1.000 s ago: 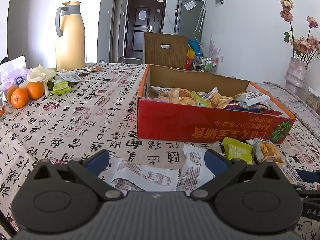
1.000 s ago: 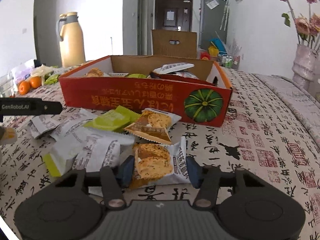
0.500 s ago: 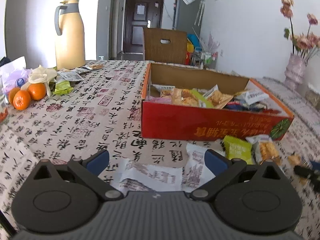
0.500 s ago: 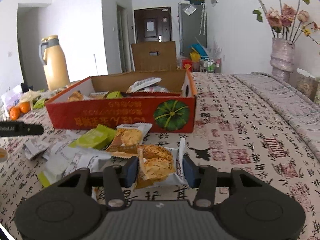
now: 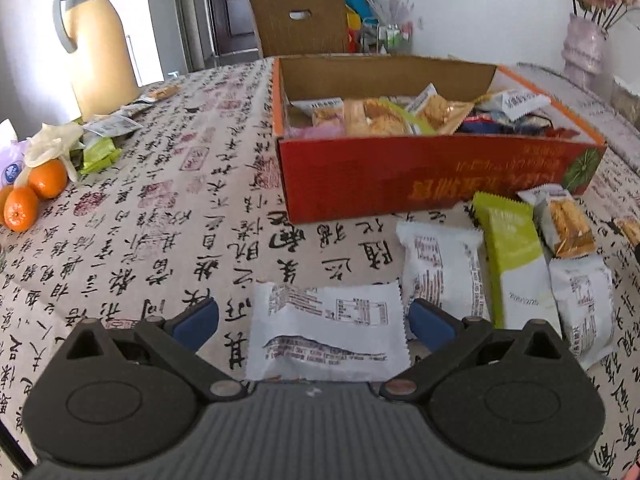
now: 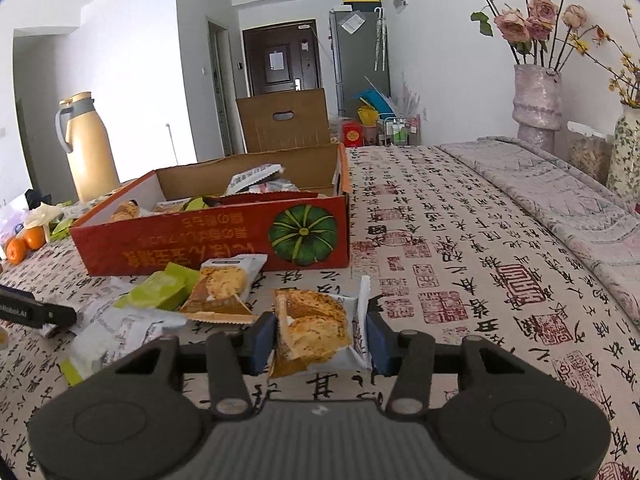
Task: Organize snacks
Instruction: 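Grasp a plain white packet with the left tool while the right tool holds the cookie packet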
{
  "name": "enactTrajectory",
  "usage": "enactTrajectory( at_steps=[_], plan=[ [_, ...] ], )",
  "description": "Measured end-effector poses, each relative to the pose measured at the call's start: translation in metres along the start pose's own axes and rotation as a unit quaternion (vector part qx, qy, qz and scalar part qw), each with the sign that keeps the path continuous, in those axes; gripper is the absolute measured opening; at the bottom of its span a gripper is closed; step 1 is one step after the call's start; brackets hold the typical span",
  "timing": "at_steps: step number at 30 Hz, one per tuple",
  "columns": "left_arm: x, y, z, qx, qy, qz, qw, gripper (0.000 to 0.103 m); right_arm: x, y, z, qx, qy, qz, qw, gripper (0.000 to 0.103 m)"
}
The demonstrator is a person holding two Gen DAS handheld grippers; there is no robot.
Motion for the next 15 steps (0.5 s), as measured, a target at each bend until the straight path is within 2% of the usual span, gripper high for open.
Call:
enactTrajectory(
  at_steps=[3,6,10,15],
  plan=[
    [-0.0004,0.0046,-0.0017,-0.006,-0.007,0.007,0.9999,0.103,0.0012,0.0006,-0.0005,-0.001,0.002,0.000,1.000,0.048],
    [-0.0056,0.0068,-0.0024,-0.011,-0.032,-0.005,0.9994,0.103,0.0013,0.0010,-0.0007,-0.001,0.002,0.000,1.000,0.048],
    [-0.0052,0.0059,-0.0035,-0.008,-0.033,-0.008,0.9994,0.102,0.0015,0.0025,-0.0014,-0.003,0.003,0.000,1.000,0.048],
    [-0.0060,-0.0014,-0.0053,0.003,-0.035,-0.009,0.9993,0.086,0.0008,0.0026,-0.0015,-0.002,0.003,0.002,1.000,0.049]
  ],
)
Point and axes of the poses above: each gripper's, at about its wrist camera, not at the fingertips, and y roughly the way its jaws point, x to its right, z to its top, the point moved 3 cm from there along y, roughly the way its jaws point, and after that the axes turned 1 degree about -x, right-handed, at the moved point
